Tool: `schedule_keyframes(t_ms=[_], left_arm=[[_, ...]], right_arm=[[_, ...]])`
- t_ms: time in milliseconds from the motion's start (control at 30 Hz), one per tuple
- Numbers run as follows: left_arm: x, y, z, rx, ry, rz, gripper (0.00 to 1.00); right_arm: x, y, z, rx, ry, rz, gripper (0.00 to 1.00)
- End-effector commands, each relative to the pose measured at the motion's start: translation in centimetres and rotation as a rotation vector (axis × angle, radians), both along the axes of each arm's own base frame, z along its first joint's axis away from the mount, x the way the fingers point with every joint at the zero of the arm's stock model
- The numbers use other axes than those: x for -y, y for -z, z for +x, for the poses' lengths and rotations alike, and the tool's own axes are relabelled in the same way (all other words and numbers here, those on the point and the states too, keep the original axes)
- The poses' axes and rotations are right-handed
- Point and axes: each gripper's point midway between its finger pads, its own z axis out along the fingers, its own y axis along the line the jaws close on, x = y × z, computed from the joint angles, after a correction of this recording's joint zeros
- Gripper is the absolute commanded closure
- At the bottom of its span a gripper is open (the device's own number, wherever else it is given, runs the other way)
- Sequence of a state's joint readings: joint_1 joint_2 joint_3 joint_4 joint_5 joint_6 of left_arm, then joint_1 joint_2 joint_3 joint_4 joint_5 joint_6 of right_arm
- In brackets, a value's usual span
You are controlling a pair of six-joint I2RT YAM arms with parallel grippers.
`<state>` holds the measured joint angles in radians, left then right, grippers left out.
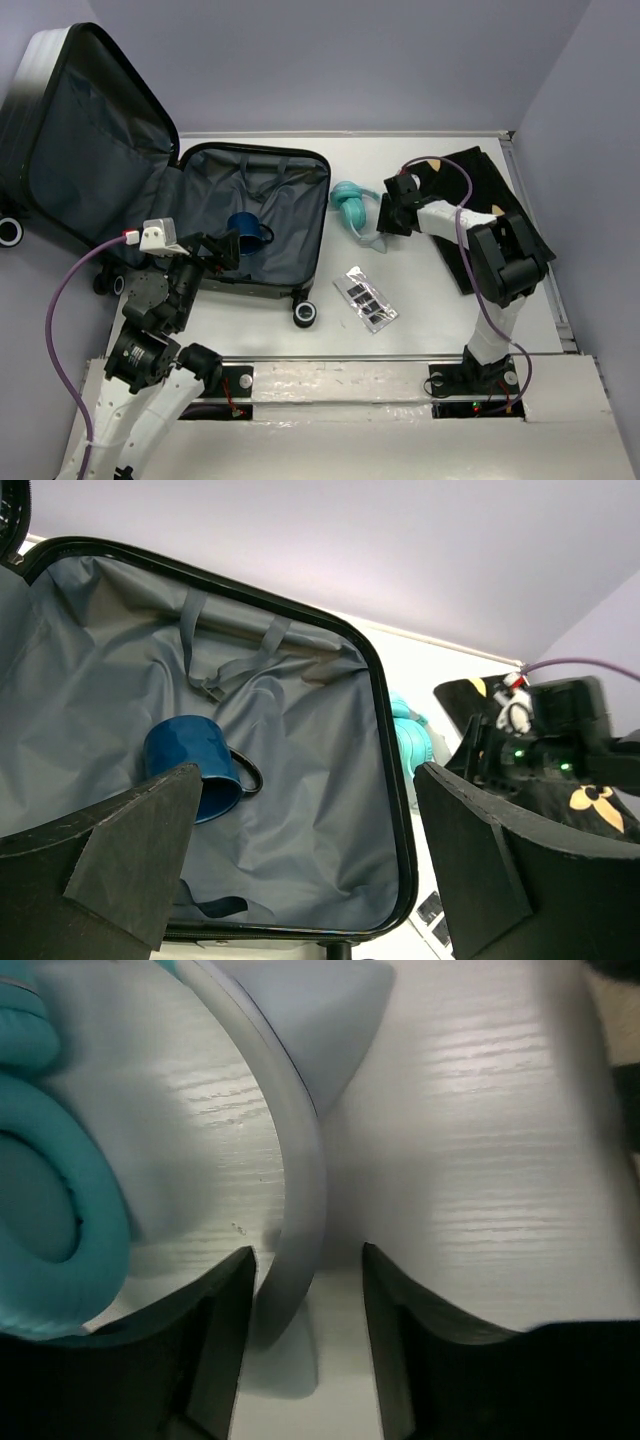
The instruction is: Pack the luggage
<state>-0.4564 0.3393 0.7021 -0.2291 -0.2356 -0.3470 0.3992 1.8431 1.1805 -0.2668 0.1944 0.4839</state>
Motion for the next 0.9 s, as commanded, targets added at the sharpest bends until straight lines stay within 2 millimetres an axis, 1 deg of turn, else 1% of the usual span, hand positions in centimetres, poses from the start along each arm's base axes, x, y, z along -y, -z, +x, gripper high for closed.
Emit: schedule_keyframes(t_ms=[0, 33, 67, 100, 133, 200, 233, 267, 333, 367, 433, 467, 500, 533, 567, 600, 633, 667, 700, 733, 767, 833, 867], left_arm=[[0.0, -2.1, 0.0, 0.058, 0.003, -0.021, 0.01], [0.0, -2.1, 0.0, 0.058, 0.001, -0.021, 0.01], [-0.1, -2.2, 0.0, 0.059, 0.001, -0.020, 0.01], [0.0, -2.2, 0.0, 0.062, 0.003, -0.020, 0.01], [-0.1, -2.2, -0.1, 0.062, 0.003, -0.020, 0.01], [0.0, -2.3, -0.1, 0.065, 0.004, -0.021, 0.01], [0.0, -2.3, -0.1, 0.064, 0.007, -0.020, 0.01], [0.0, -2.3, -0.2, 0.067, 0.010, -0.021, 0.01], [0.1, -2.3, -0.2, 0.068, 0.013, -0.023, 0.01], [0.1, -2.4, -0.2, 0.072, 0.015, -0.024, 0.01], [0.2, -2.5, -0.3, 0.077, 0.019, -0.026, 0.01], [0.2, -2.7, -0.3, 0.082, 0.021, -0.027, 0.01], [0.1, -2.8, -0.4, 0.087, 0.021, -0.029, 0.01], [0.1, -2.6, -0.4, 0.082, 0.019, -0.028, 0.01], [0.1, -2.7, -0.4, 0.083, 0.018, -0.029, 0.01], [0.1, -2.7, -0.4, 0.085, 0.018, -0.031, 0.01], [0.0, -2.7, -0.4, 0.083, 0.015, -0.029, 0.01], [0.0, -2.6, -0.4, 0.082, 0.015, -0.030, 0.01], [0.0, -2.6, -0.3, 0.082, 0.010, -0.030, 0.01], [-0.1, -2.6, -0.4, 0.081, 0.009, -0.032, 0.01], [-0.2, -2.8, -0.4, 0.085, 0.003, -0.034, 0.01], [-0.3, -2.7, -0.4, 0.082, -0.002, -0.034, 0.01], [-0.4, -2.8, -0.4, 0.085, -0.009, -0.037, 0.01]], right_arm=[[-1.3, -0.8, 3.0, 0.057, 0.031, 0.078, 0.56], [-1.3, -0.5, 3.0, 0.052, 0.034, 0.078, 0.60], [-1.0, -0.7, 3.5, 0.065, 0.050, 0.081, 0.69], [-0.8, -0.8, 3.7, 0.074, 0.061, 0.075, 0.76], [-0.2, -1.4, 3.9, 0.100, 0.087, 0.061, 0.93], [0.3, -3.0, 4.0, 0.153, 0.107, 0.061, 0.93], [0.9, -5.8, 4.0, 0.219, 0.125, 0.063, 0.93], [1.3, -6.9, 3.6, 0.243, 0.129, 0.058, 0.93], [1.8, -9.9, 3.3, 0.310, 0.128, 0.060, 0.93], [2.2, -13.4, 2.9, 0.382, 0.116, 0.069, 0.93], [1.3, -16.8, 2.2, 0.449, 0.082, 0.088, 0.93], [0.7, -19.6, 1.9, 0.506, 0.052, 0.110, 0.93], [0.0, -20.2, 1.4, 0.516, 0.029, 0.117, 0.93], [-2.1, -22.1, 1.0, 0.550, -0.030, 0.141, 0.93], [-3.4, -22.6, 0.8, 0.556, -0.059, 0.149, 0.93], [-5.0, -24.3, 1.0, 0.585, -0.087, 0.172, 0.93], [-6.6, -24.6, 0.9, 0.584, -0.127, 0.191, 0.93], [-9.5, -23.1, 0.9, 0.549, -0.179, 0.197, 0.93], [-11.2, -22.8, 1.1, 0.540, -0.209, 0.207, 0.93], [-13.3, -24.4, 1.5, 0.560, -0.241, 0.247, 0.93], [-16.5, -21.9, 1.5, 0.510, -0.292, 0.246, 0.93], [-20.0, -21.5, 1.8, 0.505, -0.345, 0.270, 0.93], [-22.5, -23.9, 2.0, 0.551, -0.373, 0.307, 0.93]])
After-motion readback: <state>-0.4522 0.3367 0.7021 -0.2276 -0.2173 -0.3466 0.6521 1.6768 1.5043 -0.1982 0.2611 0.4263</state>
